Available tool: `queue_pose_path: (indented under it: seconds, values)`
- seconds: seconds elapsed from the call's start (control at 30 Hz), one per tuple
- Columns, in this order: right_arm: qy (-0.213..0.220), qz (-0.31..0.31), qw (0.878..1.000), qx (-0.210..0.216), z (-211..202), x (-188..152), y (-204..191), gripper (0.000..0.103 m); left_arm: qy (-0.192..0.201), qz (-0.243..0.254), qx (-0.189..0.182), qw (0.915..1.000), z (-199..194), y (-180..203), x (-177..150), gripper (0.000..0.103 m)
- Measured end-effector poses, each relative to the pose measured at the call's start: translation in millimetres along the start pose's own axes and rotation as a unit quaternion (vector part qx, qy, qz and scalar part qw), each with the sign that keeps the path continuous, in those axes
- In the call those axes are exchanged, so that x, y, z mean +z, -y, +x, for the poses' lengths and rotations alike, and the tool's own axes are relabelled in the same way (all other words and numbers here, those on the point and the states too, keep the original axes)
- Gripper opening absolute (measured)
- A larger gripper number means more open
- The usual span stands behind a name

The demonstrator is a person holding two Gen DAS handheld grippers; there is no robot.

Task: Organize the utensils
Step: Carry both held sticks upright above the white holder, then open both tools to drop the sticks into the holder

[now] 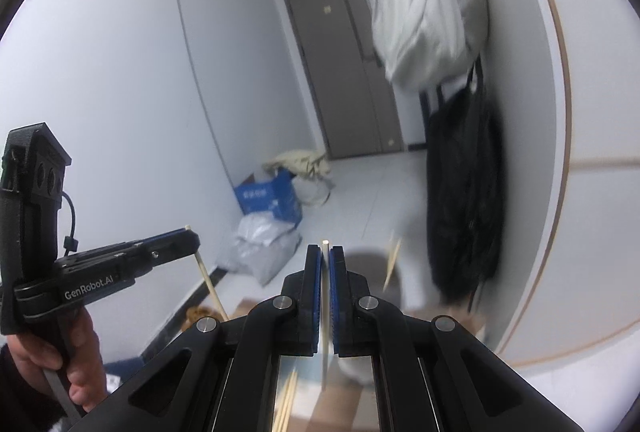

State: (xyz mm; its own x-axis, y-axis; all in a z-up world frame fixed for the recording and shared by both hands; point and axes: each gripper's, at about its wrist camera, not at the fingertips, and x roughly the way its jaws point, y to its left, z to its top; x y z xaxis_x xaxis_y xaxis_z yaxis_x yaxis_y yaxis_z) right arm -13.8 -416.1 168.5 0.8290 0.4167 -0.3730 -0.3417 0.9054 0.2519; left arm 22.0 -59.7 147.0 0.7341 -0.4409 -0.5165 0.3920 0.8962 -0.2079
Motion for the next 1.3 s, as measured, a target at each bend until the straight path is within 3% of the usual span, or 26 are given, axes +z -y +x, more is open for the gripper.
queue_pose_path:
  seconds: [0.23, 0.43, 0.77, 0.93, 1.3]
  values:
    - [0.045, -0.018, 0.999, -0.016, 7, 69, 9, 0.003, 0.032, 0.013, -0.010, 0.9994, 11, 12, 52, 0.000]
    - [0.051, -0.032, 0.998, -0.024, 38, 90, 15, 0.003, 0.041, 0.024, -0.009, 0.9988, 38, 11, 64, 0.000]
    - [0.028, -0.029, 0.999, -0.031, 92, 66, 48, 0.003, 0.008, 0.010, -0.012, 0.9999, 91, -14, 38, 0.000]
    - [0.008, -0.022, 0.999, -0.024, 110, 49, 58, 0.003, 0.034, 0.010, -0.016, 0.9992, 91, -19, 35, 0.000]
    - [0.001, -0.031, 0.999, -0.022, 119, 39, 58, 0.003, 0.029, 0.021, -0.026, 0.9990, 105, -12, 47, 0.000]
